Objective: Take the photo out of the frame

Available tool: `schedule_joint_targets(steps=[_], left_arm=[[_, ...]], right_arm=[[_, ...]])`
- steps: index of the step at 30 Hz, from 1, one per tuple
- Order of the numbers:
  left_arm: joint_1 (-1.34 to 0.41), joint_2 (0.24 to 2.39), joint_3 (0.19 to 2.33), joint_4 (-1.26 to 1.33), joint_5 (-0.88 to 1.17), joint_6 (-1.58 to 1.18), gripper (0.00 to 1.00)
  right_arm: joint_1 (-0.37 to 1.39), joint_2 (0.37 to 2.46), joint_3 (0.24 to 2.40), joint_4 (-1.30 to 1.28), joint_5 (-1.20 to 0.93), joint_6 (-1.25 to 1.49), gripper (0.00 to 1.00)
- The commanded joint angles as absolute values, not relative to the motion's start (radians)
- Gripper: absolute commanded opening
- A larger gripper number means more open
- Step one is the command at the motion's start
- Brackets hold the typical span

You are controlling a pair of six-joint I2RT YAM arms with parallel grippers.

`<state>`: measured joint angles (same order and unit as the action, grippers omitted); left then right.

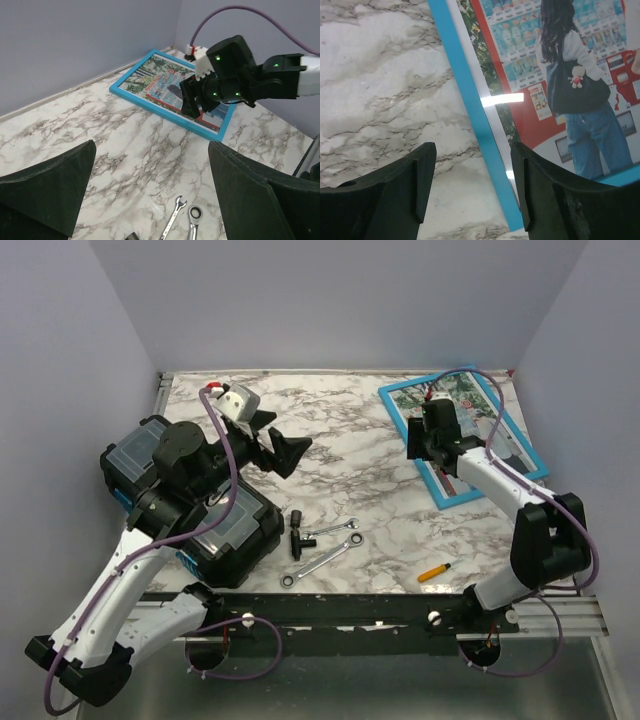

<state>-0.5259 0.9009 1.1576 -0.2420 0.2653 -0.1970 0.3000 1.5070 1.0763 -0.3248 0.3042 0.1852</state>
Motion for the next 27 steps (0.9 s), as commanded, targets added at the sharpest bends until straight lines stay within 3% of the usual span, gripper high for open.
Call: schedule_joint_targets(steps=[1, 27], left_arm=[[-0.599, 0.877, 1.134, -0.216, 0.147, -0.149, 0.99], [-0.708, 0.871, 1.121, -0.214, 0.083, -0.132, 0.99]], right_arm=[[0.306, 1.629, 1.117, -0.229, 0.327, 0.057, 0.67], [0.262, 1.807, 1.094, -0.161, 0.204, -0.052, 0.52]])
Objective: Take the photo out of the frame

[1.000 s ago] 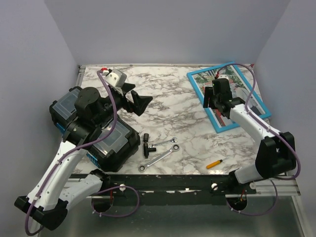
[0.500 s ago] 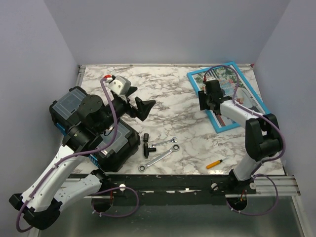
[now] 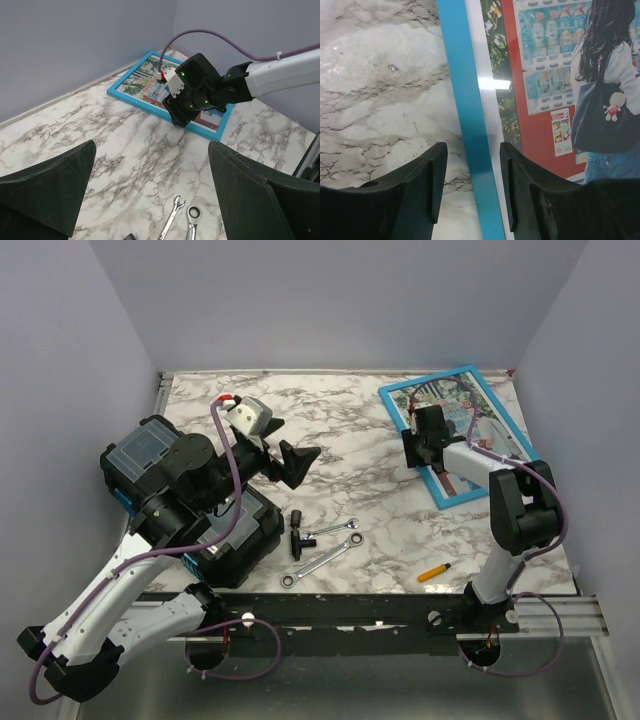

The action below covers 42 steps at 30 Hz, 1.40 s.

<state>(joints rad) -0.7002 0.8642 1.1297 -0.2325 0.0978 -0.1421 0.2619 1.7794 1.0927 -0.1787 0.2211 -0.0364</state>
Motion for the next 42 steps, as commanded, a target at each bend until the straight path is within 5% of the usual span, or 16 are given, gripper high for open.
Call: schedule_joint_targets(steps=[1, 7, 18, 42], left_arm=[[-0.708, 0.872, 1.120, -0.213, 0.083, -0.132, 0.99], [-0.711, 0.880, 1.119, -0.212, 0.086, -0.135, 0.99], [-0.725, 0.918, 1.112, -0.203, 0.104, -0.162, 0.99], [-0.684, 1.589, 1.304, -0.139, 0.173, -1.156, 0.98]], right_arm=[[0.262, 1.815, 1.095, -0.164, 0.204, -0.055, 0.52], [0.262, 1.858, 1.101, -0.169, 0.194, -0.069, 0.42], [0.354, 1.833, 1.145, -0.261, 0.391, -0.026, 0.01], [0.354, 1.378, 0.985, -0.276, -0.098, 0.271, 0.01]])
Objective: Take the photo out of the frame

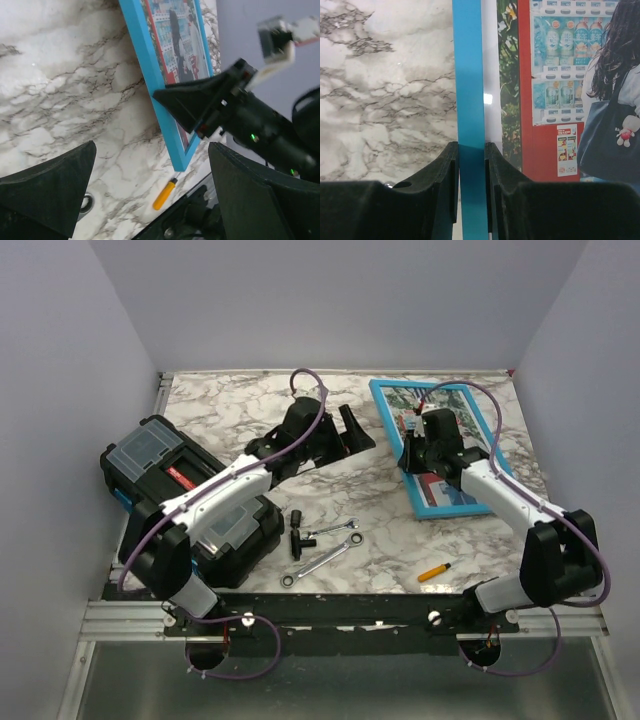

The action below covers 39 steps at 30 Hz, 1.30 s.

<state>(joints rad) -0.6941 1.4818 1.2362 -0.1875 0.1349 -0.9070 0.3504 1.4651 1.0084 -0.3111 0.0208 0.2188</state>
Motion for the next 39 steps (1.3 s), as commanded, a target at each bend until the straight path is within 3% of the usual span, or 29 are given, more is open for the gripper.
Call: schedule_joint_targets(steps=[1, 9, 15, 25, 30, 32, 34, 36, 37, 39], left_arm=[[-0.685, 1.619, 1.323, -0.141, 0.163, -1.159, 0.99], [-0.684, 1.767, 1.363, -0.038, 0.191, -1.311, 0.97], [-0.692, 1.856, 1.391, 0.056, 0.204, -1.353, 0.86], [-0.714, 1.948, 1.443, 0.052, 0.194, -1.402, 0.57], [-0.714, 1.946, 1.443, 0.078, 0.190, -1.371, 0.36], [-0.712, 1.936, 1.443, 0.077, 0.195, -1.344, 0.20], [-0.708, 1.920, 1.443, 0.059, 0.188, -1.312, 0.03], [-0.703, 1.896, 1.440, 0.023, 0.171, -1.289, 0.00], [-0.701, 1.879, 1.431, 0.011, 0.166, -1.287, 0.00], [-0.697, 1.840, 1.415, -0.034, 0.157, -1.292, 0.00]], right_arm=[[0.354, 1.358, 0.975, -0.276, -0.104, 0.273, 0.01], [0.354, 1.239, 0.913, -0.267, -0.189, 0.303, 0.01], [0.355, 1.192, 0.888, -0.264, -0.236, 0.332, 0.01], [0.356, 1.149, 0.865, -0.277, -0.253, 0.345, 0.01], [0.365, 1.141, 0.863, -0.295, -0.251, 0.343, 0.01], [0.373, 1.145, 0.877, -0.322, -0.233, 0.336, 0.01], [0.388, 1.151, 0.901, -0.366, -0.195, 0.325, 0.13], [0.414, 1.150, 0.924, -0.409, -0.154, 0.310, 0.32], [0.434, 1.146, 0.936, -0.430, -0.125, 0.306, 0.46], [0.487, 1.136, 0.978, -0.484, -0.036, 0.291, 0.97]])
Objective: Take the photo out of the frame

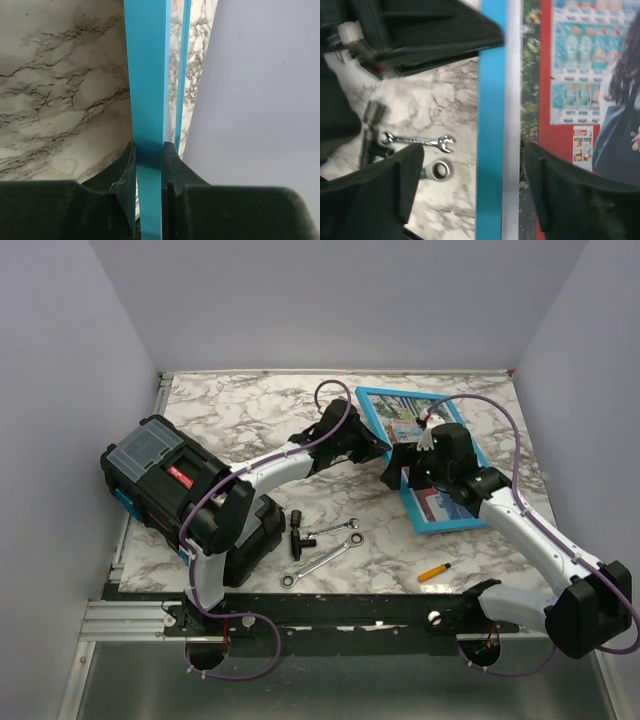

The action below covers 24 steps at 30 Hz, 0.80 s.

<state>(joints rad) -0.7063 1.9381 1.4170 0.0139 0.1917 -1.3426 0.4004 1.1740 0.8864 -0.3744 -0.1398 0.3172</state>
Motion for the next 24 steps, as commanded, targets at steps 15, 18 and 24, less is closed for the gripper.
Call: schedule_joint_targets(steps=[15, 18, 24], left_arm=[[-0.655, 1.694, 1.471, -0.518, 0.179, -1.380, 0.00], [-0.655, 1.679, 1.478, -0.549, 0.175, -1.396, 0.00], [-0.648, 1.671, 1.486, -0.591, 0.182, -1.415, 0.00]], right_arm=[[1.109, 1.436, 1.282, -0.978, 1.087, 0.373, 0.92], [1.121, 1.499, 1.279, -0.957, 1.143, 0.327, 0.77], [1.129, 1.551, 1.307, -0.965, 1.237, 0.327, 0.42]])
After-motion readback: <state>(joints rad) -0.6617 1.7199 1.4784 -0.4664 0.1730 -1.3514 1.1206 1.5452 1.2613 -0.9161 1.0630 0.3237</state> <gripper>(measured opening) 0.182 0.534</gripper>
